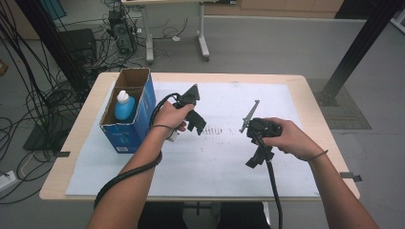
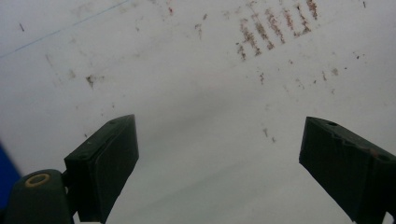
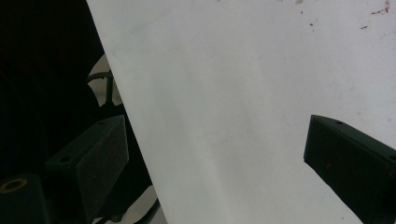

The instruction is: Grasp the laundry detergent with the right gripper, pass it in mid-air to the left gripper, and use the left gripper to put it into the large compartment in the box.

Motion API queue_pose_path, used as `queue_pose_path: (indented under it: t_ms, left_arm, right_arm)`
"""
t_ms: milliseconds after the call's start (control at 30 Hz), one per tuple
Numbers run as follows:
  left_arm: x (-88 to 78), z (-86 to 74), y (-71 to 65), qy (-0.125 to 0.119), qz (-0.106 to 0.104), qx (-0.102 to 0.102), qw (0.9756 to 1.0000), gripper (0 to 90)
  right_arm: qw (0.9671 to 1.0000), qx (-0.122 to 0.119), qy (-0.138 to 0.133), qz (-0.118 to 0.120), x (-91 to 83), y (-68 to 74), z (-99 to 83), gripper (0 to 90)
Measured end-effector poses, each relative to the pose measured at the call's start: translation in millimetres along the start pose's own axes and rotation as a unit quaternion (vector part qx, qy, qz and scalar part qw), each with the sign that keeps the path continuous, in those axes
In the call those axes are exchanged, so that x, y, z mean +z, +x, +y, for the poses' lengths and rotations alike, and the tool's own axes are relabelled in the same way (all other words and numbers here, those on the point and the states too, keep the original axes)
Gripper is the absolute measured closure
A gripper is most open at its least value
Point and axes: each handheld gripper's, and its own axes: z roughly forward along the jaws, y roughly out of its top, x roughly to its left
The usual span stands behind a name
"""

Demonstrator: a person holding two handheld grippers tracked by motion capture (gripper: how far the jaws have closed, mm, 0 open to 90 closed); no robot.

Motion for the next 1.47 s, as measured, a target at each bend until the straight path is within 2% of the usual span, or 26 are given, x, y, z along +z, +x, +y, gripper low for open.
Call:
queue_pose_path:
  t_ms: [500,800,1467]
  left_arm:
    - [18.5,-2.7,5.4,0.004,0.0,-0.003,1.0,11.9]
    - [21.1,-4.7,5.7,0.007,-0.001,0.002,1.0,11.8]
    - [21.4,-6.8,9.4,0.008,-0.001,-0.002,1.0,11.7]
  right_arm:
    - [1.0,0.003,-0.001,0.002,0.2,1.5,-3.4,6.2]
    - [1.0,0.003,-0.001,0.003,1.5,1.4,-4.1,6.2]
    - [1.0,0.002,-0.005,0.005,1.5,2.2,-4.2,6.3]
